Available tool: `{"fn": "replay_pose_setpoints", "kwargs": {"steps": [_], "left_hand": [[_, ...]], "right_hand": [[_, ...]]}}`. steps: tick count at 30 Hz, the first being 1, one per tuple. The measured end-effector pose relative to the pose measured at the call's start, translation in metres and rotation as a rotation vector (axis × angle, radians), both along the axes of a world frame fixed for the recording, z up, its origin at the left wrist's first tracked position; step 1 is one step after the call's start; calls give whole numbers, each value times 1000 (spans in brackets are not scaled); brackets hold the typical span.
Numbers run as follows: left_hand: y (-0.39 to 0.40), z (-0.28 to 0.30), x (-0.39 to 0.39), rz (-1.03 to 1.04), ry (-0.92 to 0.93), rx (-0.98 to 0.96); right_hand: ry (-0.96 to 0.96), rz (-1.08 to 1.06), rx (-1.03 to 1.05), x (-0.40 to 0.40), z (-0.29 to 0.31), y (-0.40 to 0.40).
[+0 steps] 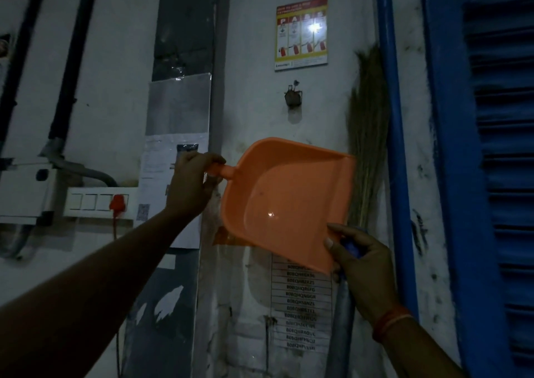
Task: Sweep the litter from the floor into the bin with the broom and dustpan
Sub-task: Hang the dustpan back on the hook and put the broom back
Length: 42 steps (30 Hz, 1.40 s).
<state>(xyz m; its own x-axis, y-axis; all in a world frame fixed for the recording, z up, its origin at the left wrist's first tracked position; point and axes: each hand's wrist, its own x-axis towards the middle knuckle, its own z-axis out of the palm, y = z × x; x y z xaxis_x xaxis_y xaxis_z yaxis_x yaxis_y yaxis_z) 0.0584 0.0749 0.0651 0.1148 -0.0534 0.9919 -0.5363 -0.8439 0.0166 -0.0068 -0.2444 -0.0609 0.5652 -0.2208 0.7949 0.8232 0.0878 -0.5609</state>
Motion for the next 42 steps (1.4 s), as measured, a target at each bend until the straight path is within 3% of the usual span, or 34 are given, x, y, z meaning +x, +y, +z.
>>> {"fn": "replay_pose_setpoints", "kwargs": {"steps": [5,10,14,21,26,31,38,42], "left_hand": [[-12,-12,15,-85,9,-142],[-47,-24,14,-321,167,-477],[-57,-24,15,-365,170,-586],[-57,-41,17,-526,250,-545],[-56,-51,12,-757,375,-461],[-48,-58,19,-648,478,-401],[-40,-55,16,-570,417,-445],[-22,-43,13,-409,389,-331]], "right_hand": [[-16,21,27,0,2,5],[-47,1,-5,10,1,15],[-85,-66,-29,14,0,16],[-91,-82,-15,17,2,20],[-107,-99,-10,18,1,22],[-96,-89,-13,25,-4,19],[-77,-106,-60,26,-11,16],[-87,-134,-68,17,-6,5]]}}
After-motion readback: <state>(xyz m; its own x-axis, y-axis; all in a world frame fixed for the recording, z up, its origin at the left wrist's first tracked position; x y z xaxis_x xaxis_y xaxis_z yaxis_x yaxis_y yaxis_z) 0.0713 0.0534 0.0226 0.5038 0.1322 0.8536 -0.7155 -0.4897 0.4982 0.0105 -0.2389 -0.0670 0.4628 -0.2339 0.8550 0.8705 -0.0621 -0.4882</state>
